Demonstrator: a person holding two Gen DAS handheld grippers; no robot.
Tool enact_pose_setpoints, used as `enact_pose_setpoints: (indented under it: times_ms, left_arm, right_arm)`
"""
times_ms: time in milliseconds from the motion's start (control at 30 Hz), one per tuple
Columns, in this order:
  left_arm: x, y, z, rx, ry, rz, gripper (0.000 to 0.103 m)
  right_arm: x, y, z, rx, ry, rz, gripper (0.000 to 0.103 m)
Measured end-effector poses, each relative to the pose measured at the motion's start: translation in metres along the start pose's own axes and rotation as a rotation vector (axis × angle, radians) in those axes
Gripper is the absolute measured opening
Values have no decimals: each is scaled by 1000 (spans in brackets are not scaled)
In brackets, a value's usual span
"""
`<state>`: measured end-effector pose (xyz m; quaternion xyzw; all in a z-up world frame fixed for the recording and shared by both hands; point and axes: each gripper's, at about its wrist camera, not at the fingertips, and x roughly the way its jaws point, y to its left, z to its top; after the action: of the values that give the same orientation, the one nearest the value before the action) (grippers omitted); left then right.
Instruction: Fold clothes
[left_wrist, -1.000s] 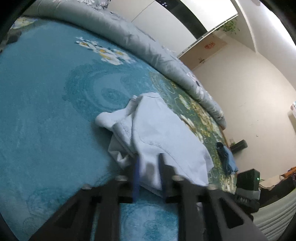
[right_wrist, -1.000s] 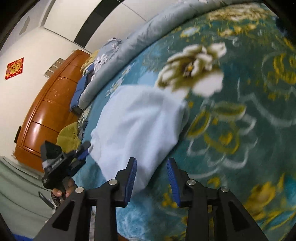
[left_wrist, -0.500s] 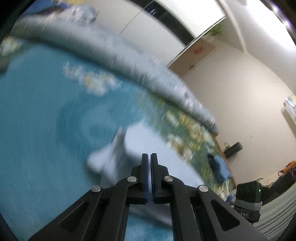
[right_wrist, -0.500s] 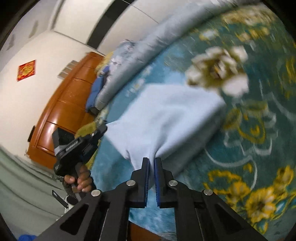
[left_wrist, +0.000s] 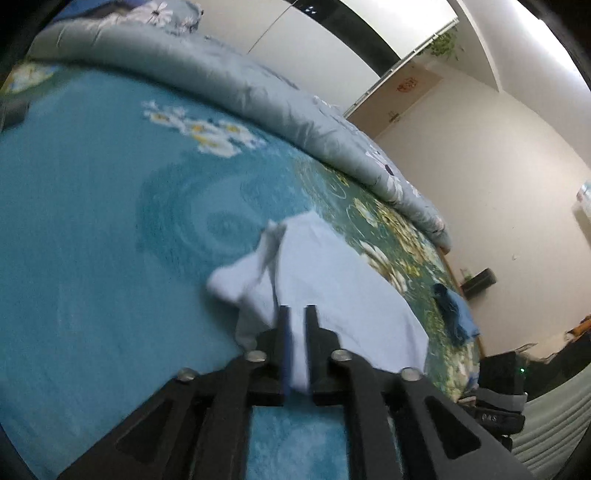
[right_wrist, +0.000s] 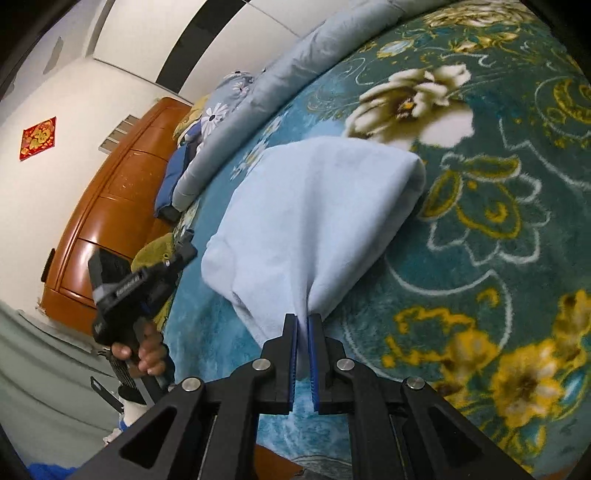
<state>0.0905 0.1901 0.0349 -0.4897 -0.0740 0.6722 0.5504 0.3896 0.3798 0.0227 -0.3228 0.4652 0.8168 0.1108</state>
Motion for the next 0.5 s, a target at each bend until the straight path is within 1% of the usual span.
enact_pose_setpoints:
  times_ms: [33,67,233,267,300,333,367,500]
  left_arm:
    - [1,1,-3,-8,4,-17,43]
    - [3,2,-7,-17,8,-34,44]
    - [17,-2,-8,-5,33,-13,43]
    - [17,-4,-9,1,25,-12,39]
    - [17,-6,-9,8,16,-12,33]
    - [18,-8,-10,12,12,-18,17]
    - [20,-9,-10,13,12,-23,5]
    - [22,-15,-6,20,13,-35,2]
  right_arm:
    - [0,1,1,-8,2,-1,8]
    - [2,3,2,-13,3,-5,8]
    - [9,1,2,-3,10,-9,10]
    - [9,0,2,0,10,-9,10]
    - [8,-1,1,5,9,-8,10]
    - [7,-2,1,10,7,-6,10]
    - [7,-2,1,12,6,-6,10]
    - [8,-2,0,9,7,-12,10]
